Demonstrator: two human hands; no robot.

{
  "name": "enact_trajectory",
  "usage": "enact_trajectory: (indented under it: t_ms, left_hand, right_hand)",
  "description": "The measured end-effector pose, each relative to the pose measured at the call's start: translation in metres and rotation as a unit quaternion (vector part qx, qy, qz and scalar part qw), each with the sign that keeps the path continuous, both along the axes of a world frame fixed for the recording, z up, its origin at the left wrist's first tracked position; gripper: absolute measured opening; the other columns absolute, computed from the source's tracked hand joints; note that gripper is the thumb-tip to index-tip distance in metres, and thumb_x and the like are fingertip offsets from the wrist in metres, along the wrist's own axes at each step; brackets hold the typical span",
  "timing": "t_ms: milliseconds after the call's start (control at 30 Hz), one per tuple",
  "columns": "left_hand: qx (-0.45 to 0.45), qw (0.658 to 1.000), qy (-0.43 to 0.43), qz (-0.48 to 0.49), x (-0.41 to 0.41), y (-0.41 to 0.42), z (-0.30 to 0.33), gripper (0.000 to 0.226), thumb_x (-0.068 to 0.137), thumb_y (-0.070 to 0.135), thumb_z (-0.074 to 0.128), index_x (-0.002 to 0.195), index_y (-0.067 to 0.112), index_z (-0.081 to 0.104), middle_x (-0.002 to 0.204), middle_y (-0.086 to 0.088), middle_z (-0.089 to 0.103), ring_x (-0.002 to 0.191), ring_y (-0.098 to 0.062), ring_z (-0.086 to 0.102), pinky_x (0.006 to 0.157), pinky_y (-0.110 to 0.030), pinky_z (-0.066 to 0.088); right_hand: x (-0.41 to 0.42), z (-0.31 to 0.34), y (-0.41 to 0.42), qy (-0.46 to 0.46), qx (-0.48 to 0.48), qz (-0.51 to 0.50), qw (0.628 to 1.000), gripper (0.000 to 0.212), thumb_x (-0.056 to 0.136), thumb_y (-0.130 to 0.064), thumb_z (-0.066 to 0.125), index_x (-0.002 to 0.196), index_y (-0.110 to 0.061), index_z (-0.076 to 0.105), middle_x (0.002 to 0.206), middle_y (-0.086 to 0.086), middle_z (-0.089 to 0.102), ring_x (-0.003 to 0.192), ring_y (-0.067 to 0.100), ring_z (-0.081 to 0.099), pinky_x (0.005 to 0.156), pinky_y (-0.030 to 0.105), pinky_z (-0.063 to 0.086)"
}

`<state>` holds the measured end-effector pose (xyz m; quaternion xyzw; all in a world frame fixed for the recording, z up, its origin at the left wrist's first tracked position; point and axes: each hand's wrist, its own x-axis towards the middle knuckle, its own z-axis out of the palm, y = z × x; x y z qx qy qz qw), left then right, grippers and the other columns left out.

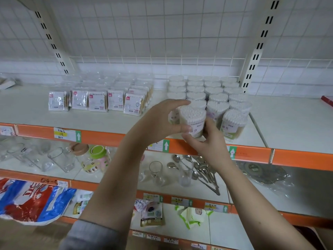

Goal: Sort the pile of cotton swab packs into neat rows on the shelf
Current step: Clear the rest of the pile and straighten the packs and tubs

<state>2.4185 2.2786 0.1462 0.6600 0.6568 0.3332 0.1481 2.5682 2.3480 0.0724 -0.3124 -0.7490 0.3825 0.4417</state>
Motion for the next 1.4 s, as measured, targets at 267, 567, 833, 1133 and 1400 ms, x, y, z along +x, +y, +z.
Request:
enact_trajectory:
  t_ms: [267,567,833,1133,1400]
  left_hand:
    - [0.049,0.994,-0.074,0.066,0.0,0.014,-0.008,0.043,0.073,0.037,0.077,0.114,0.033,0.064,0.114,0.014,0.059,0.102,0.0,0.055,0.093,-0.02,0.045]
    - [0.098,0.969,-0.179,0.136,0.023,0.037,-0.023,0.045,0.074,0.031,0.077,0.116,0.025,0.062,0.102,0.01,0.062,0.089,0.0,0.059,0.074,-0.01,0.046]
    - [0.082,0.971,-0.201,0.1,0.05,0.048,-0.033,0.053,0.073,0.028,0.079,0.122,0.023,0.059,0.105,0.007,0.058,0.1,-0.012,0.056,0.091,-0.026,0.048]
    - [0.072,0.975,-0.185,0.103,0.059,0.047,-0.038,0.051,0.076,0.026,0.077,0.123,0.022,0.058,0.106,0.009,0.057,0.1,-0.009,0.053,0.091,-0.026,0.046]
    - [0.074,0.977,-0.164,0.115,0.075,0.052,-0.046,0.047,0.076,0.028,0.076,0.119,0.025,0.059,0.083,0.024,0.048,0.087,-0.006,0.051,0.087,-0.028,0.046]
  right_hand:
    - [0.018,-0.001,0.014,-0.092,0.073,-0.038,0.992,0.057,0.07,-0.019,0.081,0.123,-0.016,0.058,0.117,-0.003,0.059,0.107,0.012,0.055,0.092,0.026,0.045]
    - [0.053,0.004,0.035,-0.155,0.12,-0.341,0.919,0.047,0.077,-0.024,0.072,0.122,-0.018,0.06,0.126,0.012,0.048,0.116,0.033,0.041,0.085,0.041,0.042]
    - [0.067,-0.004,0.04,-0.095,0.062,-0.287,0.951,0.041,0.08,-0.015,0.071,0.119,-0.016,0.06,0.132,0.009,0.051,0.119,0.026,0.049,0.093,0.035,0.041]
    - [0.081,-0.007,0.049,-0.063,0.084,-0.239,0.965,0.037,0.082,0.003,0.061,0.115,-0.014,0.064,0.117,0.006,0.062,0.108,0.022,0.056,0.088,0.027,0.046]
    - [0.092,0.007,0.061,-0.029,0.043,-0.241,0.969,0.033,0.089,-0.01,0.052,0.12,-0.016,0.061,0.119,0.0,0.06,0.107,0.017,0.057,0.082,0.018,0.041]
